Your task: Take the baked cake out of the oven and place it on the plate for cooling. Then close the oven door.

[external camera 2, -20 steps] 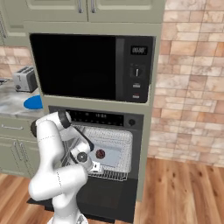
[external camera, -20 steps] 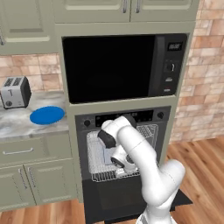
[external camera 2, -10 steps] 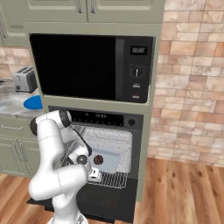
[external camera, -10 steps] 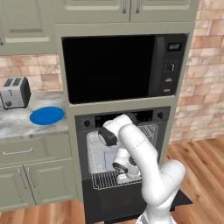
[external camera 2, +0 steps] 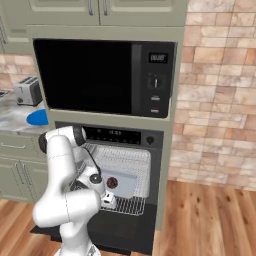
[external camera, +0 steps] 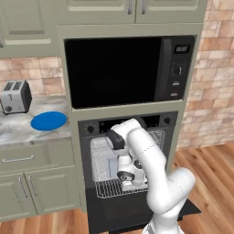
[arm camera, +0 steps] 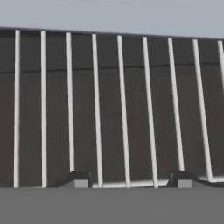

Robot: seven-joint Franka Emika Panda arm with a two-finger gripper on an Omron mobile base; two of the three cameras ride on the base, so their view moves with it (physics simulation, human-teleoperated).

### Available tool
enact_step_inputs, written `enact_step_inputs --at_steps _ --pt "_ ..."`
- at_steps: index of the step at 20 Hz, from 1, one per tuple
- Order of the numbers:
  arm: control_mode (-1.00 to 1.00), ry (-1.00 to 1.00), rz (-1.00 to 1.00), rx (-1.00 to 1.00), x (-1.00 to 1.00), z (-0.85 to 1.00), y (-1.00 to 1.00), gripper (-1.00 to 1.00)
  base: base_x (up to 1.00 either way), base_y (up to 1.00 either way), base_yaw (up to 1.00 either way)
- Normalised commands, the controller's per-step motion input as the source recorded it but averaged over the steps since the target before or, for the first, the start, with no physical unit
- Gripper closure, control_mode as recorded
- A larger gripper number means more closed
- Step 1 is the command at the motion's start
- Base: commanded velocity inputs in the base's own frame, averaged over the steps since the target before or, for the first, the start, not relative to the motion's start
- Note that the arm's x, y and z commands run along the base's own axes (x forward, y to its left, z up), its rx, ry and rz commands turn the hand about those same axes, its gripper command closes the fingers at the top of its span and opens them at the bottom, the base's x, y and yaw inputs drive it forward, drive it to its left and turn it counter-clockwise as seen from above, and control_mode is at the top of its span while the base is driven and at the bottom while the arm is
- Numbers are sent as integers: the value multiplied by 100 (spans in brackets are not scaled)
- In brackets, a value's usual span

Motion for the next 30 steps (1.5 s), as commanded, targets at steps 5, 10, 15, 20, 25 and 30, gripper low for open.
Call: enact_step_inputs --at_steps 5,10,15,20,25,30 --pt "-100 12 -2 0 -100 -61 33 -100 0 0 0" --pt "-100 9 -1 -1 -100 -53 28 -100 0 0 0" --pt "-100 -9 0 -7 -39 14 2 -100 0 0 0" --pt "-100 -24 0 -5 -36 51 0 -100 0 0 0" --pt "-100 -20 0 -3 -6 33 -1 -100 0 0 0" --pt "-100 -19 0 0 0 5 -10 -100 0 0 0"
